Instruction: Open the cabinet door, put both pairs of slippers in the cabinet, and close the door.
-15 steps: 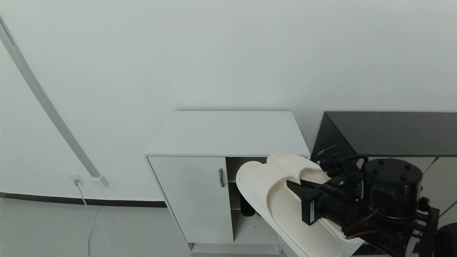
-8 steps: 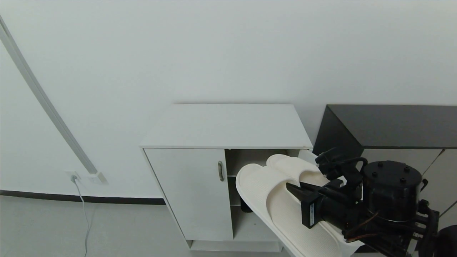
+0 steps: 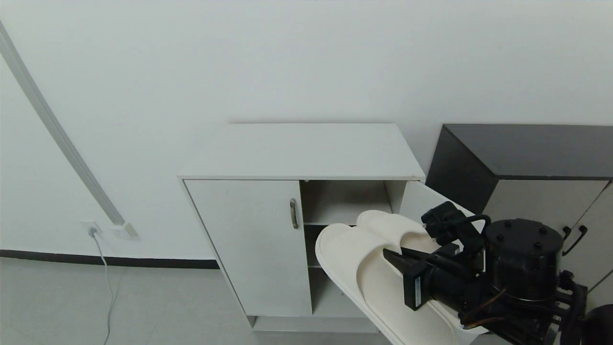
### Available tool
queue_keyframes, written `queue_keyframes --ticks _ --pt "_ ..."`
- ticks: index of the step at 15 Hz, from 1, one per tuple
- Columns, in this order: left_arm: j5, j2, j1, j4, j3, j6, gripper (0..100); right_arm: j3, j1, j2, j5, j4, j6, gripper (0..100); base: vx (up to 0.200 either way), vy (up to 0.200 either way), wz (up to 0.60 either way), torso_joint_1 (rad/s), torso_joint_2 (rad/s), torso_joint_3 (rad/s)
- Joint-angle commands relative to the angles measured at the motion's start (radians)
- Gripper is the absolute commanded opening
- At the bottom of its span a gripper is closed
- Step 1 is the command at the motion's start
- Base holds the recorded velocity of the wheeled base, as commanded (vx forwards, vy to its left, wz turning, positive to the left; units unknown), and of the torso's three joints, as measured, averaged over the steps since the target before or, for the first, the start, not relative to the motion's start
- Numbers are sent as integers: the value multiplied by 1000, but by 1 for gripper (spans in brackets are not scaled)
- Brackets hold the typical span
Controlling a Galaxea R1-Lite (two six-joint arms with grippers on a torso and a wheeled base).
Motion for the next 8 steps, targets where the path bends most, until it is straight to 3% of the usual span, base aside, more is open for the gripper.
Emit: queue_keyframes --ticks 1,8 --pt "0 1 0 0 0 -1 0 3 3 12 0 -6 0 0 0 0 0 -227 559 315" --pt "0 1 0 0 0 -1 0 8 4 18 0 -21 0 0 0 0 0 -203 528 317"
